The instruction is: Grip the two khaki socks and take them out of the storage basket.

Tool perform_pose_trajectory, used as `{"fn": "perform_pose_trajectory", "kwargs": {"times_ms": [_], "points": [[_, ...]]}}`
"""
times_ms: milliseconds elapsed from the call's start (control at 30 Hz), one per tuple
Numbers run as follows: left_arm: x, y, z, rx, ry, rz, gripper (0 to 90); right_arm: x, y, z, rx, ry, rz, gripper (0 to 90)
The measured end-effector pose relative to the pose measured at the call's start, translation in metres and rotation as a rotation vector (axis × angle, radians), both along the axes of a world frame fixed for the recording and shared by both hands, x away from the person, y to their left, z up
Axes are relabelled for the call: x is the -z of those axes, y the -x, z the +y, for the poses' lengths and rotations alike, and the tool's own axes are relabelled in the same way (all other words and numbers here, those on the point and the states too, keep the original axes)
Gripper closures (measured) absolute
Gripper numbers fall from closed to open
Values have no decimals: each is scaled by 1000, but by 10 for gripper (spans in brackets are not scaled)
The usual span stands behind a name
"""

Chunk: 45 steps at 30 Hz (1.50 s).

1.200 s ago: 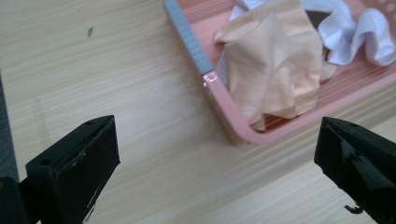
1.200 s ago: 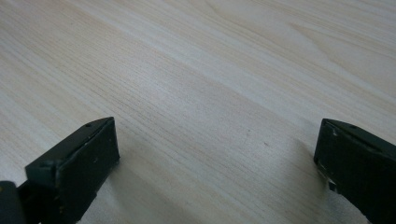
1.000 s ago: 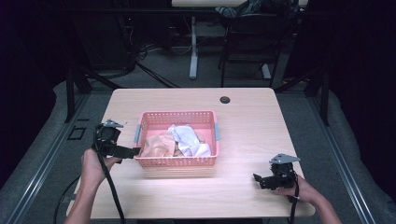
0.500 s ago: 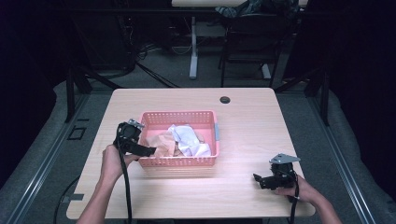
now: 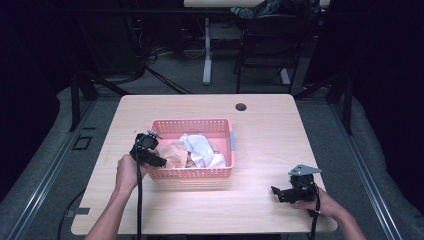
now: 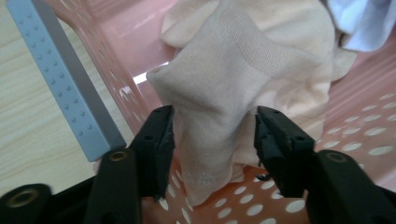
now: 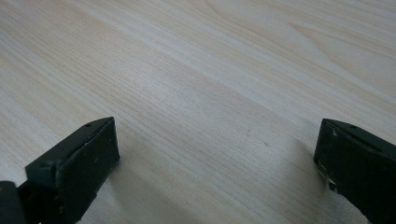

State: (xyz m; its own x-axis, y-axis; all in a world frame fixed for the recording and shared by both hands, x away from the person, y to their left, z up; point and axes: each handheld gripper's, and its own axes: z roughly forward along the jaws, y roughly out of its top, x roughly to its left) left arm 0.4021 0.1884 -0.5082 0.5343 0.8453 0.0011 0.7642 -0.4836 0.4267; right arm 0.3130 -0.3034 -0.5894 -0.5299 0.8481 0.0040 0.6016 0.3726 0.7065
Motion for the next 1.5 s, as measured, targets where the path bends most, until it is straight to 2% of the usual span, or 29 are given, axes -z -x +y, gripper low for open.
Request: {"fn": "perform_pose_trajectory", "kwargs": {"times_ms": [33, 67, 167, 333, 433, 567, 1167, 1500], "points": [[1, 0, 0, 2, -6, 3, 584, 0, 0, 0, 0, 0, 0, 0], [2, 1, 0, 0, -9, 2, 584, 0, 0, 0, 0, 0, 0, 0], [0, 4, 1, 9, -10, -10, 715, 0, 0, 0, 0, -1, 0, 0], [-2, 7, 2, 26, -5, -18, 778, 0, 0, 0, 1, 0, -1, 0], [-3, 8, 4, 33, 1, -23, 847, 0, 0, 0, 0, -1, 0, 0], [-7, 9, 6, 37, 7, -31, 855, 0, 0, 0, 2, 0, -1, 0], [-48, 14, 12, 52, 23, -95, 861, 0, 0, 0, 1, -1, 0, 0], [-80, 14, 10, 70, 29, -133, 862, 0, 0, 0, 1, 0, 0, 0]]}}
